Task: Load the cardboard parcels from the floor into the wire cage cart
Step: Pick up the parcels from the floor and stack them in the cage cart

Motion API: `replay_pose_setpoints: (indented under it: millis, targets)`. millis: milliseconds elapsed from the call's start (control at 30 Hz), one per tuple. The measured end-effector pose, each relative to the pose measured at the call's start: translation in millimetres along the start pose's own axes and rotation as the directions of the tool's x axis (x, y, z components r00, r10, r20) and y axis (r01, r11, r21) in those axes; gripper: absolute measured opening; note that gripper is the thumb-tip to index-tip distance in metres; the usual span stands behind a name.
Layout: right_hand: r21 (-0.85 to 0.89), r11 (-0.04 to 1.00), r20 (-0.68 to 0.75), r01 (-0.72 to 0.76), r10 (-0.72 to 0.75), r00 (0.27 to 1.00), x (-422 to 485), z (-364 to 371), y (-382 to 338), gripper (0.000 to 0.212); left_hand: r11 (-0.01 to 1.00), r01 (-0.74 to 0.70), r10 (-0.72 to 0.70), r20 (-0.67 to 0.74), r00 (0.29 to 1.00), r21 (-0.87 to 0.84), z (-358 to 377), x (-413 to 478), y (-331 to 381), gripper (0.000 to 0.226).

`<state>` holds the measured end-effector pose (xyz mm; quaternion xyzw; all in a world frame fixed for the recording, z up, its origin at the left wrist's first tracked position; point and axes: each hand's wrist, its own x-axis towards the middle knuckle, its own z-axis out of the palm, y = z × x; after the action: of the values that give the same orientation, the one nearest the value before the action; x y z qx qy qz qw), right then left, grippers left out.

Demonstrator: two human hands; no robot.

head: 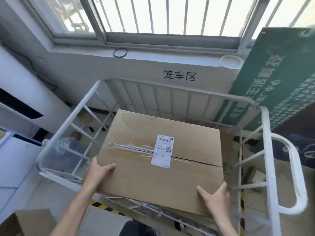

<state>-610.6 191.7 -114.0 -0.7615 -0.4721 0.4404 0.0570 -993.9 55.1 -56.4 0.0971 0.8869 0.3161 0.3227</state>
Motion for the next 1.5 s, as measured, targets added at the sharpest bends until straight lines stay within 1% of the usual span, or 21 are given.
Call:
replay_pose_setpoints:
  millis: [200,300,367,467,533,600,733,800,867,933,1000,1067,1133,1167,1200,1267,1300,1333,1400,1433,1500]
  targets:
    - [-0.047,0.998,-0.002,-0.041,0.041,0.999,9.3,79.1,-53.0,0.117,0.997,0.060,-0.064,0.070,0.995,0.049,-10.4,119.4,-25.1,0.084]
    - [-0.040,0.993,-0.033,-0.111,0.110,0.993,16.0,138.2,-82.8,0.117,0.991,0.075,-0.090,0.147,0.985,0.107,-12.6,199.9,-41.4,0.074]
    - [-0.047,0.988,-0.033,-0.150,0.149,0.988,20.4,172.4,-93.5,0.116,0.985,0.086,-0.110,0.163,0.980,0.152,-11.2,232.4,-43.4,0.064]
    - [-0.054,0.975,-0.030,-0.218,0.216,0.976,43.4,245.0,-105.4,0.116,0.967,0.080,-0.110,0.117,0.987,0.240,-8.6,301.5,-63.0,0.050]
    - [-0.078,0.968,-0.004,-0.239,0.239,0.971,63.8,288.8,-109.6,0.117,0.953,0.084,-0.117,0.098,0.988,0.292,-1.2,344.9,-80.7,0.047]
    - [-0.083,0.965,0.012,-0.248,0.250,0.968,89.1,327.3,-110.0,0.119,0.930,0.083,-0.105,0.042,0.994,0.358,8.4,379.4,-98.2,0.045]
    - [-0.089,0.974,0.018,-0.210,0.212,0.977,147.0,392.8,-104.3,0.117,0.900,0.102,-0.074,-0.081,0.994,0.423,41.1,439.3,-134.1,0.045]
    - [-0.086,0.979,-0.005,-0.185,0.185,0.983,174.7,422.1,-96.1,0.116,0.879,0.094,-0.057,-0.094,0.994,0.468,62.8,469.1,-155.7,0.048]
    - [-0.072,0.985,-0.043,-0.158,0.156,0.987,200.0,448.1,-81.6,0.115,0.860,0.058,-0.035,-0.054,0.998,0.507,88.4,497.7,-180.0,0.050]
    - [-0.067,0.985,-0.067,-0.162,0.157,0.985,222.2,471.2,-61.4,0.114,0.856,0.037,-0.041,-0.002,0.999,0.515,114.5,524.3,-201.9,0.052]
    - [-0.072,0.984,-0.049,-0.161,0.158,0.986,240.1,492.8,-37.6,0.111,0.843,0.015,-0.054,0.057,0.997,0.537,136.6,550.3,-223.2,0.056]
    - [-0.063,0.990,-0.015,-0.130,0.129,0.991,252.0,512.0,-14.6,0.103,0.847,-0.007,-0.083,0.146,0.986,0.532,154.6,572.7,-241.7,0.053]
    - [-0.120,0.990,0.000,-0.072,0.072,0.997,257.5,527.4,4.3,0.096,0.845,-0.032,-0.107,0.228,0.968,0.534,167.3,587.8,-260.6,0.053]
    - [-0.196,0.980,0.002,-0.026,0.027,1.000,257.7,535.0,12.9,0.094,0.828,-0.068,-0.099,0.263,0.960,0.557,171.4,590.6,-271.4,0.058]
    - [-0.299,0.954,0.020,0.039,-0.035,0.999,256.0,542.9,21.5,0.093,0.789,-0.129,-0.077,0.306,0.949,0.600,174.8,589.4,-283.4,0.069]
    - [-0.464,0.867,0.159,0.182,-0.120,0.980,248.6,559.8,35.9,0.095,0.647,-0.309,-0.031,0.430,0.902,0.697,183.4,575.0,-308.1,0.096]
    - [-0.514,0.827,0.249,0.227,-0.109,0.962,244.5,568.2,41.4,0.098,0.582,-0.392,-0.026,0.499,0.866,0.712,190.0,565.7,-321.5,0.105]
    - [-0.559,0.790,0.326,0.252,-0.070,0.943,241.9,576.5,46.5,0.101,0.516,-0.454,-0.053,0.556,0.830,0.726,197.3,556.2,-333.4,0.112]
    - [-0.619,0.744,0.416,0.252,0.038,0.908,242.9,589.2,55.9,0.106,0.377,-0.535,-0.126,0.614,0.779,0.756,213.7,539.8,-351.1,0.120]
    - [-0.641,0.727,0.432,0.245,0.079,0.898,246.1,593.1,58.9,0.107,0.331,-0.543,-0.148,0.611,0.778,0.772,220.8,535.5,-357.0,0.122]
    - [-0.682,0.689,0.426,0.245,0.103,0.899,256.4,594.6,59.1,0.109,0.288,-0.532,-0.150,0.586,0.796,0.796,231.8,538.0,-359.4,0.123]
